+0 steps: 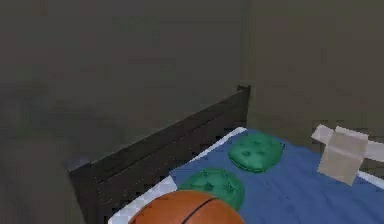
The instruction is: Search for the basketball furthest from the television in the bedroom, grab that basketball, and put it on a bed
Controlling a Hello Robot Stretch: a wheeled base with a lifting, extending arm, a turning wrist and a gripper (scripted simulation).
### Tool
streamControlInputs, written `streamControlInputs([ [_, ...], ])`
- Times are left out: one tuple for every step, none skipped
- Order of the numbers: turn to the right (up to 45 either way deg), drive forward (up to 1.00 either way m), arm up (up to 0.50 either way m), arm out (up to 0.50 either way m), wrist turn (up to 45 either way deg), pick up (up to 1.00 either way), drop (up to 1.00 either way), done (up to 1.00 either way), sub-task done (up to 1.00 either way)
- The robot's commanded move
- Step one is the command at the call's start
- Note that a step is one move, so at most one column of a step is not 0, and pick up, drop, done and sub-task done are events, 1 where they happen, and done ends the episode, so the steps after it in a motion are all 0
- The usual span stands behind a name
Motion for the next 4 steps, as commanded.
streamControlInputs([
  [-33.0, 0.00, 0.00, 0.00, 0.0, 0.00, 0.00, 0.00, 0.00],
  [0.0, 0.00, 0.00, 0.48, 0.0, 0.00, 0.00, 0.00, 0.00],
  [0.0, 0.00, 0.00, 0.00, 45.0, 0.00, 0.00, 0.00, 0.00],
  [0.0, 0.00, 0.00, 0.00, 45.0, 0.00, 0.00, 0.00, 0.00],
])
